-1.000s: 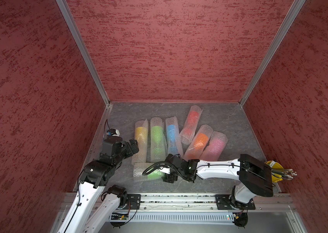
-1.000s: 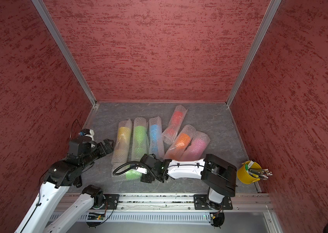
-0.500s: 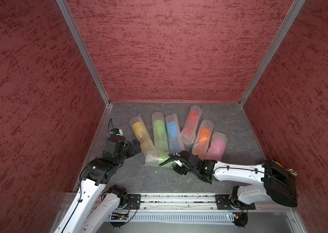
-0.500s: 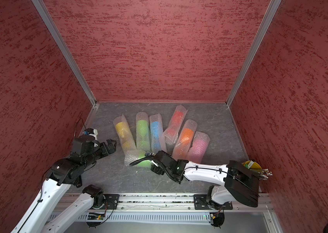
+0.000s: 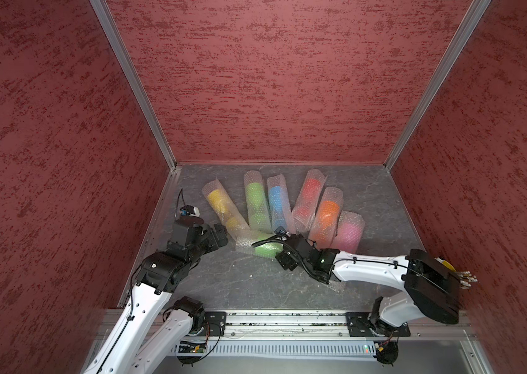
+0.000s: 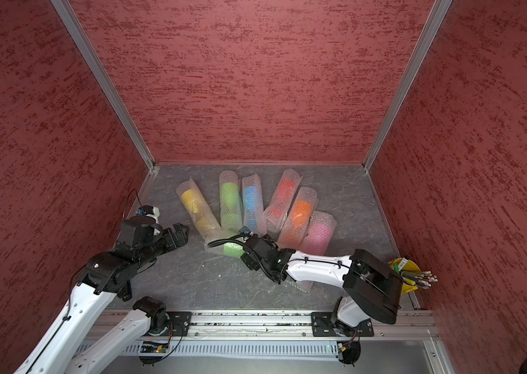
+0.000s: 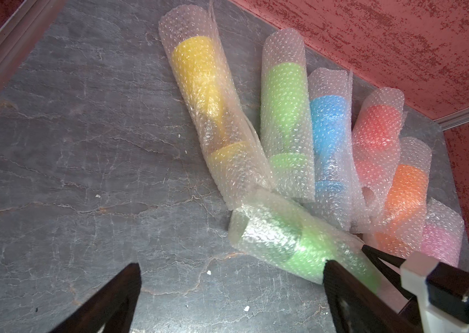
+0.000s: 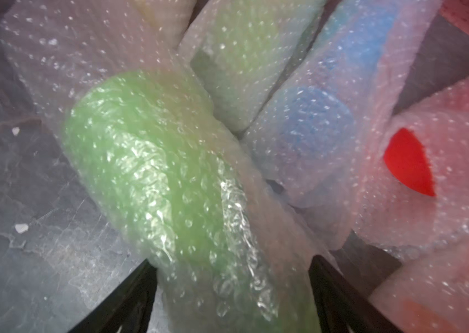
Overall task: Unpack wine glasses from bubble wrap
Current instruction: Adjust the bubble wrap at the center of the board.
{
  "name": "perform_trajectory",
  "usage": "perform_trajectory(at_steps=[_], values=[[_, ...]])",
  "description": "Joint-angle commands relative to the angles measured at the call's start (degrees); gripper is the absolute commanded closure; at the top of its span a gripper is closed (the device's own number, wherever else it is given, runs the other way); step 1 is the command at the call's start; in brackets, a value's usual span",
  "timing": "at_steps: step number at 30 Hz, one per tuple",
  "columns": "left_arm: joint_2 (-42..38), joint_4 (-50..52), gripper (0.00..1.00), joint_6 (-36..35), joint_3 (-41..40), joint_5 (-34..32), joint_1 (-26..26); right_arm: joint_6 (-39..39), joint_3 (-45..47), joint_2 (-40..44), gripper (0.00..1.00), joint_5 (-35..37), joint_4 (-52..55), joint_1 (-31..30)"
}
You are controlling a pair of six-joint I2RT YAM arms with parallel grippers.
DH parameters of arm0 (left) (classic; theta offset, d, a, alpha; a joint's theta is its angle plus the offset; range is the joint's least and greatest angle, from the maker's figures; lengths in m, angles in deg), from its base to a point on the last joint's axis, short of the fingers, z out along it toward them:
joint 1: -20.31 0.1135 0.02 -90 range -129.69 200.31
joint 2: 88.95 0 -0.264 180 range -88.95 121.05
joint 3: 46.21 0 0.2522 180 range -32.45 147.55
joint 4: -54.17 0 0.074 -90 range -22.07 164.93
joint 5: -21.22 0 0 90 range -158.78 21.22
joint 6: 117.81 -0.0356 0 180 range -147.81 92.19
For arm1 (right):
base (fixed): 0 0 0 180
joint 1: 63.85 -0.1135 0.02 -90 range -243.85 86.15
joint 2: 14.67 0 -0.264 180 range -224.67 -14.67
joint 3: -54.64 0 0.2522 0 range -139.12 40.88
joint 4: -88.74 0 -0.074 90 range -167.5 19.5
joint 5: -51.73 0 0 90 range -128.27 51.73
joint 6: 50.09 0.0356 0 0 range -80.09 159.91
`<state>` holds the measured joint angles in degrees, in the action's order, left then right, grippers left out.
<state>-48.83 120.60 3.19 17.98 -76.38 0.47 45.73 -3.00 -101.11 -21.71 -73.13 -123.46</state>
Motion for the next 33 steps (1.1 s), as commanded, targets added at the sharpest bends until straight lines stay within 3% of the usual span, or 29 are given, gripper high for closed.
perform_trajectory(at_steps=[1, 6, 9, 12, 16, 22, 27, 33], values=[[-0.49, -1.2, 0.0, -1.03, -0.69, 0.39, 0.49, -2.71, -1.69, -0.47, 0.01, -7.42, 0.61, -0.83], [-0.7, -1.63, 0.0, -1.04, -0.86, 1.0, 1.45, -8.92, -9.43, -7.2, 0.01, -10.45, 8.34, -1.03], [-0.83, -1.69, 0.0, -1.06, -0.95, 1.26, 1.68, -10.31, -14.27, -13.41, 0.02, -4.84, 11.93, -1.1], [-0.91, -1.68, 0.0, -1.1, -0.95, 1.27, 1.9, -8.99, -15.97, -16.1, 0.09, -2.42, 11.66, -0.94], [-1.25, -1.78, 0.0, -1.08, -1.04, 1.11, 1.99, -4.14, -14.38, -14.39, 0.31, 0.02, 10.14, -0.56], [-1.18, -2.03, 0.0, -1.12, -1.13, 1.83, 2.0, 2.59, -8.07, -8.21, 0.31, 0.49, 9.68, 0.43], [-0.84, -2.18, 0.0, -1.21, -1.13, 2.31, 2.06, 9.33, -5.54, -5.75, 0.36, 2.96, 11.57, 5.49], [-0.66, -2.13, 0.0, -1.16, -1.15, 1.96, 1.94, 24.24, -6.13, -3.09, 0.37, -0.01, 11.1, 11.79]])
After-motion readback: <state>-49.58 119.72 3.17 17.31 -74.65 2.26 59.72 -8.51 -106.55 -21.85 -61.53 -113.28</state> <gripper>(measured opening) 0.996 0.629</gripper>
